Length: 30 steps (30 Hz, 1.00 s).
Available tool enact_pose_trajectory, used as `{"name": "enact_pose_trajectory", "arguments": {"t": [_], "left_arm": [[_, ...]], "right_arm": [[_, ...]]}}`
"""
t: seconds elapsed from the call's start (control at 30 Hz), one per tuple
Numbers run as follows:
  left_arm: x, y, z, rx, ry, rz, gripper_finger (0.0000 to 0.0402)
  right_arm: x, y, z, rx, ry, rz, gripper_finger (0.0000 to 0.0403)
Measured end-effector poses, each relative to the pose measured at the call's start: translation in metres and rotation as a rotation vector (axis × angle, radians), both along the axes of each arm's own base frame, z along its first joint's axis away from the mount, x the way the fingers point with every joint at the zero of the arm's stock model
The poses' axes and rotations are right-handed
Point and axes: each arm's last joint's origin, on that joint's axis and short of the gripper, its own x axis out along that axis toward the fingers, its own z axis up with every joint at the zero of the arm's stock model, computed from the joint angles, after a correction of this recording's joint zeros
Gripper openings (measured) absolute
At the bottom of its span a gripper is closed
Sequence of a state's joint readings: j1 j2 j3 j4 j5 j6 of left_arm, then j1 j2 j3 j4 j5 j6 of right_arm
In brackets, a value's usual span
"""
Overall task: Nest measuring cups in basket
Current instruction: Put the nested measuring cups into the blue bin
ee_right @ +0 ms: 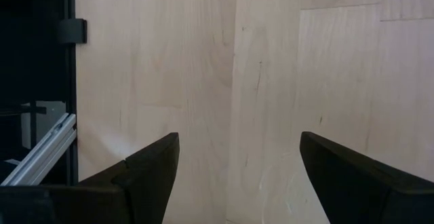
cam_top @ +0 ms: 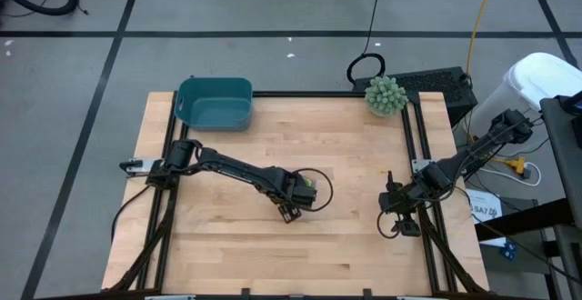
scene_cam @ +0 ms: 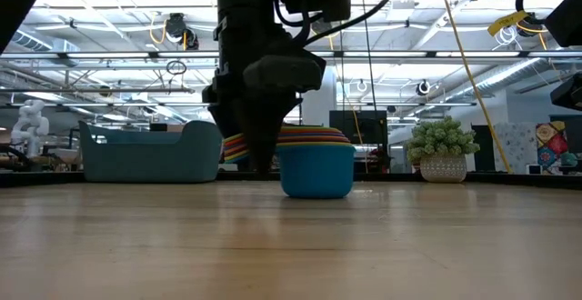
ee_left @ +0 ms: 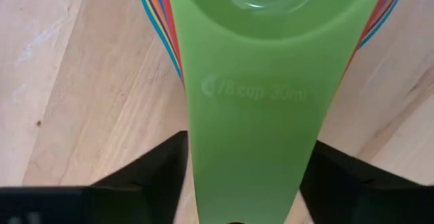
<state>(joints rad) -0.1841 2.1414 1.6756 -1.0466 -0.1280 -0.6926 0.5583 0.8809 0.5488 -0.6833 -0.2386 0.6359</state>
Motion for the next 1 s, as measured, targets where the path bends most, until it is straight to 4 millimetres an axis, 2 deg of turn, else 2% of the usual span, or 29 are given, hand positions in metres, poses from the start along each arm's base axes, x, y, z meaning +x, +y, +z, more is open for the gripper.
{"name": "enact_pose_trajectory", "arguments": {"t": [0.13,0.3,0.5,0.8,1.0], "left_arm": [[0.0001,0.0003,0.0000,0.000,0.000,0.001,0.0286],[0.0000,0.0003,0.0000,0.000,0.000,0.001,0.0293],[0.0001,0.0003,0.0001,-0.008,0.001,0.000,0.0256],[0.0015,0.0085,0.0000,-0.123,0.022,0.002,0.0188],[0.0018,0.0098,0.0001,-0.148,0.027,-0.031,0.0161]], "right_arm": [[0.0000,0.0000,0.0000,0.000,0.000,0.000,0.0299],[0.0001,0.0001,0.0001,0.001,-0.001,0.000,0.0299],[0.0002,0.0001,0.0002,0.002,-0.003,0.000,0.0299],[0.0007,0.0004,0.0004,0.005,-0.008,0.000,0.0299],[0.0013,0.0008,0.0008,0.010,-0.015,0.000,0.0299]]}}
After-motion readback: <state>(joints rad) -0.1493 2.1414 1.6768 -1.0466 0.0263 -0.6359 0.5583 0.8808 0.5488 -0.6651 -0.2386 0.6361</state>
